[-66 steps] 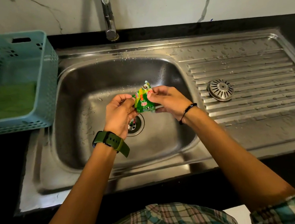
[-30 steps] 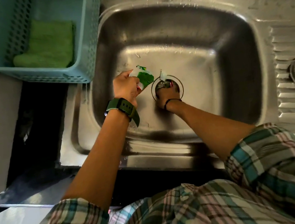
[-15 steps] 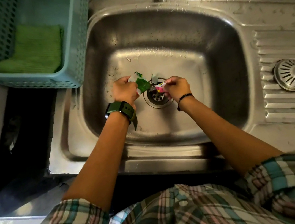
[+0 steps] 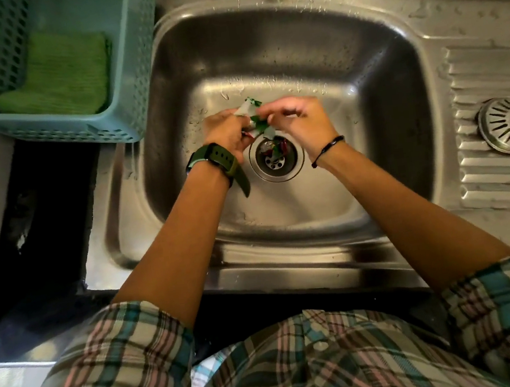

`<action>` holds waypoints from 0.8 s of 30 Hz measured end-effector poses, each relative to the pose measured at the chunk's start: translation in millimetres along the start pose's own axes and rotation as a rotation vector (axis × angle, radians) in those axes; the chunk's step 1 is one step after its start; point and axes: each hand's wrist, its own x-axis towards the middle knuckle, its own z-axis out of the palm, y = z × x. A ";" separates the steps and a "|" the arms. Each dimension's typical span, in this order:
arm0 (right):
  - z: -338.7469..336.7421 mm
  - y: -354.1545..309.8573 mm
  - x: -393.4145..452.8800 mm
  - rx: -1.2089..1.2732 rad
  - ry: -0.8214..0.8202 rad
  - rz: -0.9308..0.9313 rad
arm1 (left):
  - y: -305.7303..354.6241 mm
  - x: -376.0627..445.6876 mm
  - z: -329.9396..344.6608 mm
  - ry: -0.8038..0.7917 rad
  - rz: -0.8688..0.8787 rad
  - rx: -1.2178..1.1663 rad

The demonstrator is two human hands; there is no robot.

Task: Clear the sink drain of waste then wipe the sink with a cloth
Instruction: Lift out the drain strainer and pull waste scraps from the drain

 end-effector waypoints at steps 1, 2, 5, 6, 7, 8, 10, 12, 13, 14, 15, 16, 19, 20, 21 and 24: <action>-2.1 5.4 5.2 0.123 0.077 0.042 | 1.9 1.1 -0.1 0.026 0.012 -0.007; -2.0 12.9 10.8 0.149 0.134 0.083 | 3.6 2.6 -1.3 0.055 0.026 -0.015; 2.2 46.9 28.7 -0.322 0.074 0.136 | 3.7 7.1 -6.5 0.094 0.052 -0.015; 5.1 58.9 31.8 -0.556 -0.011 0.138 | 3.1 6.8 -8.1 0.096 0.049 -0.010; 8.9 69.4 33.8 -0.753 -0.085 0.145 | 2.2 6.9 -9.9 0.100 0.041 -0.004; 13.1 76.8 35.6 -0.879 -0.124 0.161 | 1.4 7.6 -11.5 0.109 0.034 0.008; 23.0 85.2 38.1 -0.991 -0.124 0.181 | -0.1 8.1 -14.7 0.131 0.036 0.045; 32.3 89.7 40.4 -1.052 -0.129 0.205 | -1.5 7.5 -17.7 0.143 0.040 0.058; 36.3 91.5 41.6 -1.068 -0.137 0.225 | -2.3 7.1 -19.1 0.149 0.040 0.059; 38.5 92.0 41.9 -1.064 -0.125 0.250 | -2.8 6.9 -20.1 0.154 0.040 0.063; 38.9 91.9 42.1 -1.037 -0.094 0.280 | -3.4 7.8 -21.3 0.160 0.040 0.067; 37.9 90.8 42.4 -0.997 -0.050 0.311 | -4.1 9.3 -22.6 0.168 0.041 0.071; 21.7 87.1 42.7 -0.813 0.070 0.406 | -5.7 13.2 -22.6 0.172 0.037 0.089; 13.1 84.6 42.1 -0.736 0.100 0.424 | -6.6 13.9 -20.6 0.166 0.034 0.098; 5.0 81.5 41.3 -0.648 0.133 0.424 | -7.9 14.3 -18.5 0.165 0.032 0.112; -11.4 62.8 34.8 -0.311 0.228 0.293 | -13.7 13.3 -7.0 0.137 0.030 0.195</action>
